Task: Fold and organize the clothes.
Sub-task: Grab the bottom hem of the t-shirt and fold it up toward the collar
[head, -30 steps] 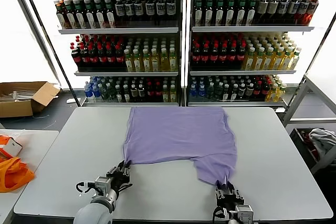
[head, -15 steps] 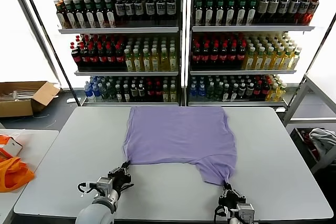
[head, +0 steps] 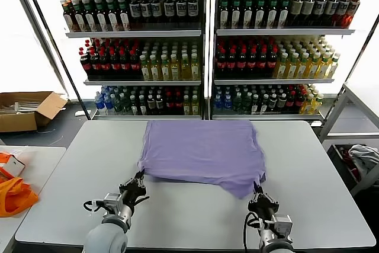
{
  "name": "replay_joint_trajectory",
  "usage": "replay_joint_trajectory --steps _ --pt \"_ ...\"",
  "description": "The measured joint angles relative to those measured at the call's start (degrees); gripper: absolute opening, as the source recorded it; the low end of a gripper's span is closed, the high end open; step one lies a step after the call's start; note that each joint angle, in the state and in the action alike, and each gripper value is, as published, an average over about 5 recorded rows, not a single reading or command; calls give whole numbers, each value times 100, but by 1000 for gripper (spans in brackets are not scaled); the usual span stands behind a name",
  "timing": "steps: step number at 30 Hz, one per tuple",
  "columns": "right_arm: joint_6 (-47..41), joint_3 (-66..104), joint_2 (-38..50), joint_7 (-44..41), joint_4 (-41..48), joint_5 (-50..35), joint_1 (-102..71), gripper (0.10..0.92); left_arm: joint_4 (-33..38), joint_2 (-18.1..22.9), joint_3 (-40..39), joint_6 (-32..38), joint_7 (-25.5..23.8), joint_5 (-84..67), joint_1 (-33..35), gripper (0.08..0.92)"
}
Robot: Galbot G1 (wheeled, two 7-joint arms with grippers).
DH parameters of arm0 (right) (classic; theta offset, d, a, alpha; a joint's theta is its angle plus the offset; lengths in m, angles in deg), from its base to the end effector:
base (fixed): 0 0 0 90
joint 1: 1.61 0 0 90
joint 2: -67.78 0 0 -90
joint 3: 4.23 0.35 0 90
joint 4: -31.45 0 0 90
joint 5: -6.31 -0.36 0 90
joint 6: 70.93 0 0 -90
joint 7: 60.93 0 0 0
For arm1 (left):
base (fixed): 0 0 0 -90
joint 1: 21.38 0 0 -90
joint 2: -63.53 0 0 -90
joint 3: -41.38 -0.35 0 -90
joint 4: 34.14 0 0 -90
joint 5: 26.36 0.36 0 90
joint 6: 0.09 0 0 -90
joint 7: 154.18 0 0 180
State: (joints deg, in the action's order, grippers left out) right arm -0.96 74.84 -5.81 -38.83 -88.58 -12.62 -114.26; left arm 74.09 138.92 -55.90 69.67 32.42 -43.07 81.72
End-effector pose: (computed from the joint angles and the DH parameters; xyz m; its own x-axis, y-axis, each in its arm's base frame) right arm 0.2132 0.0087 -0.2836 -0.9516 0.0429 0.3042 0.0555 0.9979 0.0329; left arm 0.2758 0.0179 -0.3112 -0.9480 0.0984 0.3026 0.0905 0.9951 -0.0400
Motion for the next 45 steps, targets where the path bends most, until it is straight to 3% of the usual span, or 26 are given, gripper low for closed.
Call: replay_joint_trajectory --steps 21,32,35,45 --pt "126 -203 -343 -216 1772 -374 2215 108 -1522 -104 -289 139 43 -478 -1602 84" --pt "26 -334 -479 -307 2686 -338 3021 112 -2069 -141 -358 134 16 -506 -2041 91" --pt "-18 -360 -487 -344 2812 -297 3109 160 -2117 -142 -363 146 -24 -496 -2073 143" --pt "-1 -320 -589 -314 3117 -315 3362 450 -2106 -123 -400 198 -126 -498 -2060 435"
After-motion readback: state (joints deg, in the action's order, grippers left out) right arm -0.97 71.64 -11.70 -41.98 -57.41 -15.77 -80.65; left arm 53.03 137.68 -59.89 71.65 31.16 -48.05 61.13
